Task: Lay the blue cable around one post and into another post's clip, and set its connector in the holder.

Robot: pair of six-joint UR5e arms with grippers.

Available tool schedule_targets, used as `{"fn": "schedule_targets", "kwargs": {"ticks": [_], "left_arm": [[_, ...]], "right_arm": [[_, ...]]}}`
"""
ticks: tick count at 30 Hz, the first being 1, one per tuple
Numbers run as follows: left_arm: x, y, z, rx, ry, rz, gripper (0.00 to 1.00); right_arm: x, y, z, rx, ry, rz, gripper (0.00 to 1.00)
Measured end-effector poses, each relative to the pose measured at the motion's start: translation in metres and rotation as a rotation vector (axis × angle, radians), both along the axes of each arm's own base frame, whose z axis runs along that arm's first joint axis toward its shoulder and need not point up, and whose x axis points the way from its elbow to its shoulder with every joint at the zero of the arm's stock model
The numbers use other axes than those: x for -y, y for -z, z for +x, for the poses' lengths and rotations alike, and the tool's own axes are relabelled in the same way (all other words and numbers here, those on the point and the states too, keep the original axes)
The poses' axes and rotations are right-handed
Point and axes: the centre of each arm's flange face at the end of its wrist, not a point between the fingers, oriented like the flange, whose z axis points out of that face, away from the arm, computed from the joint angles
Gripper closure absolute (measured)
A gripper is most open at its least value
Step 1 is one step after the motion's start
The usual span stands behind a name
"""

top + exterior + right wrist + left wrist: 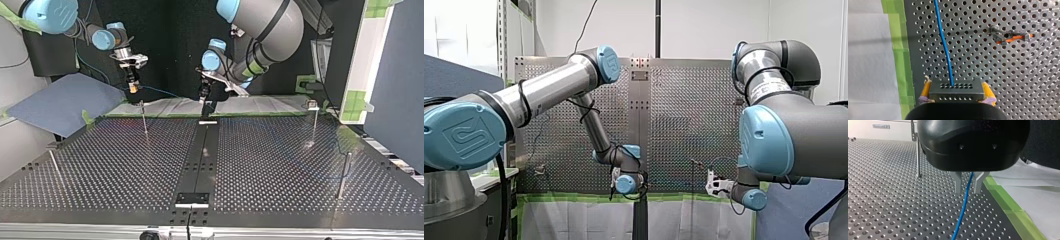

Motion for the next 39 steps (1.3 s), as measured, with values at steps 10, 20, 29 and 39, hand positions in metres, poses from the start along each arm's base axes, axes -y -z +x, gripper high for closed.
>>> {"fn": "schedule_targets", "kwargs": {"ticks": [10, 20, 29, 39], "left_arm": [[0.0, 0.001, 0.0, -0.007, 0.014, 0.001, 0.93], [0.001, 0.001, -0.001, -0.012, 0.017, 0.003, 0.93], [0.009, 0.002, -0.014, -0.023, 0.043, 0.05, 0.96], [0.034, 0.001, -0.04, -0.01, 0.102, 0.107, 0.98]], "right_arm": [[0.0, 0.0, 0.001, 0.0, -0.001, 0.0, 1.0], [0.0, 0.0, 0.0, 0.0, -0.001, 0.001, 1.0], [0.005, 0.0, -0.011, 0.001, 0.028, 0.002, 1.0], [0.014, 0.0, -0.036, 0.003, 0.073, 0.0, 1.0]]}}
